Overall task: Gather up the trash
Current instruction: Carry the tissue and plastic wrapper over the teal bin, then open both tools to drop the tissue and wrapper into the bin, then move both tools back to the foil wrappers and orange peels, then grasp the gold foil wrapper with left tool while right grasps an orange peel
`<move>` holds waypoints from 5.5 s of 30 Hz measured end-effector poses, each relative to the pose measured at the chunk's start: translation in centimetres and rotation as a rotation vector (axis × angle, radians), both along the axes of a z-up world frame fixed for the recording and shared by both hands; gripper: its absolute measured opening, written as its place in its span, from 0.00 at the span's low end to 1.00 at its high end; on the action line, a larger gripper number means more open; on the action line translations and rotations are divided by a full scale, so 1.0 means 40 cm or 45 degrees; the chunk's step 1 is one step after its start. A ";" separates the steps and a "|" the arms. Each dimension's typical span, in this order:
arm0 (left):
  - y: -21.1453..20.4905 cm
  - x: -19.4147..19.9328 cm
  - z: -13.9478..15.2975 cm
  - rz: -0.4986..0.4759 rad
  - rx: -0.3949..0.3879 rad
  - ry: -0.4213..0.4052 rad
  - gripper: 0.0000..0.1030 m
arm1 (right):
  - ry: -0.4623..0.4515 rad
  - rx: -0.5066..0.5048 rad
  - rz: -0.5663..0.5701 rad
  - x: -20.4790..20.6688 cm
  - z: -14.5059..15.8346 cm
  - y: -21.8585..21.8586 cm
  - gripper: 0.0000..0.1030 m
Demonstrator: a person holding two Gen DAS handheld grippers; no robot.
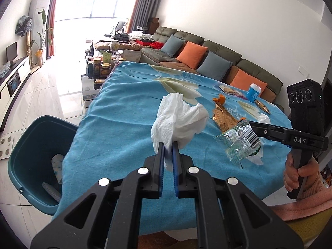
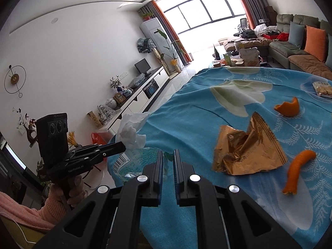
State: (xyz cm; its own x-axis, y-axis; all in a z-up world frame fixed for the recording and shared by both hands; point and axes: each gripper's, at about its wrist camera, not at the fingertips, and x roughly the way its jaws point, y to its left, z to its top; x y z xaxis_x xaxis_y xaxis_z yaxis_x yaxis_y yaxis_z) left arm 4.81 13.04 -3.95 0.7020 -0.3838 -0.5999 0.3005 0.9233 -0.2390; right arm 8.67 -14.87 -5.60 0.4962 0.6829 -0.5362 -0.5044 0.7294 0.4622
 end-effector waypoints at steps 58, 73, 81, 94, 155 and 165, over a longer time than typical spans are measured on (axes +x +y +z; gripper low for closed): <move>0.486 0.062 -0.178 0.697 -0.033 0.255 0.08 | 0.092 -0.268 0.398 0.251 -0.056 0.683 0.13; 0.497 0.095 -0.230 0.739 -0.108 0.285 0.19 | 0.139 -0.255 0.394 0.262 -0.068 0.677 0.24; 0.450 0.056 -0.163 0.724 -0.055 0.162 0.37 | 0.091 -0.210 0.388 0.232 -0.030 0.623 0.33; 0.160 0.067 -0.046 0.315 -0.017 -0.006 0.44 | -0.096 -0.176 0.211 0.126 0.065 0.352 0.42; -0.361 0.282 -0.087 -0.285 -0.059 0.190 0.19 | 0.206 -0.177 -0.451 0.320 -0.076 -0.289 0.12; -0.298 0.244 -0.065 -0.223 -0.064 0.150 0.19 | 0.123 -0.077 -0.398 0.232 -0.034 -0.268 0.12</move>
